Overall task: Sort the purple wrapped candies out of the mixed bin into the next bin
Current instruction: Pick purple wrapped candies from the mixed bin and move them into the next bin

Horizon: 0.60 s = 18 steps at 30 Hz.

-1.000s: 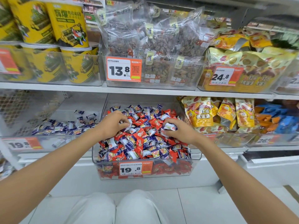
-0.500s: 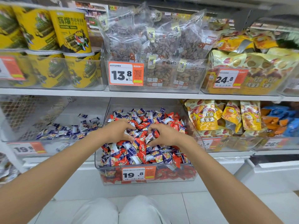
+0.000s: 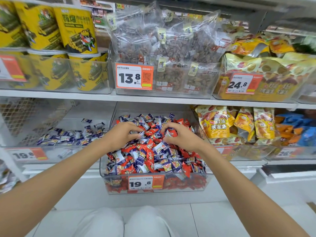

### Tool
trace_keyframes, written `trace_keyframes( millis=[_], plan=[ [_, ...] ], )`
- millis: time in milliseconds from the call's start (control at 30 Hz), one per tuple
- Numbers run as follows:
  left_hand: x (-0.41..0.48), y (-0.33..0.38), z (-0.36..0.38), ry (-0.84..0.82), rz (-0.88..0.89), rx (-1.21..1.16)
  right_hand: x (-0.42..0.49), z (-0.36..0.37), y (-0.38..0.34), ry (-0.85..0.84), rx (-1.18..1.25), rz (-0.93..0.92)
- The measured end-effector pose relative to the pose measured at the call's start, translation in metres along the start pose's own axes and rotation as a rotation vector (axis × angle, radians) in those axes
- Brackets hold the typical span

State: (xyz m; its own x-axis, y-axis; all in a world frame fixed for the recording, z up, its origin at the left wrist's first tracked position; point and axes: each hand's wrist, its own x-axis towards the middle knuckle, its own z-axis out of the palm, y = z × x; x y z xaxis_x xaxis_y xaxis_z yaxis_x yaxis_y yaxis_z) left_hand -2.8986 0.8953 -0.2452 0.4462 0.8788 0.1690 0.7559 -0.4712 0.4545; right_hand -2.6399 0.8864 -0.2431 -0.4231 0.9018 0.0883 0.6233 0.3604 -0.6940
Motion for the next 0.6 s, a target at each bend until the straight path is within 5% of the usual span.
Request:
trace_keyframes(
  millis=[167,467,600],
  plan=[
    [-0.005,0.003,-0.006,0.066,-0.044,-0.169,0.002,0.029,-0.007,-0.168,-0.292,-0.012],
    [-0.020,-0.003,-0.021,0.112,-0.041,-0.243,-0.001,-0.005,-0.015,0.086,0.070,0.061],
    [-0.024,-0.006,-0.026,0.112,-0.022,-0.244,0.000,-0.007,-0.022,0.070,0.109,0.106]
  ],
)
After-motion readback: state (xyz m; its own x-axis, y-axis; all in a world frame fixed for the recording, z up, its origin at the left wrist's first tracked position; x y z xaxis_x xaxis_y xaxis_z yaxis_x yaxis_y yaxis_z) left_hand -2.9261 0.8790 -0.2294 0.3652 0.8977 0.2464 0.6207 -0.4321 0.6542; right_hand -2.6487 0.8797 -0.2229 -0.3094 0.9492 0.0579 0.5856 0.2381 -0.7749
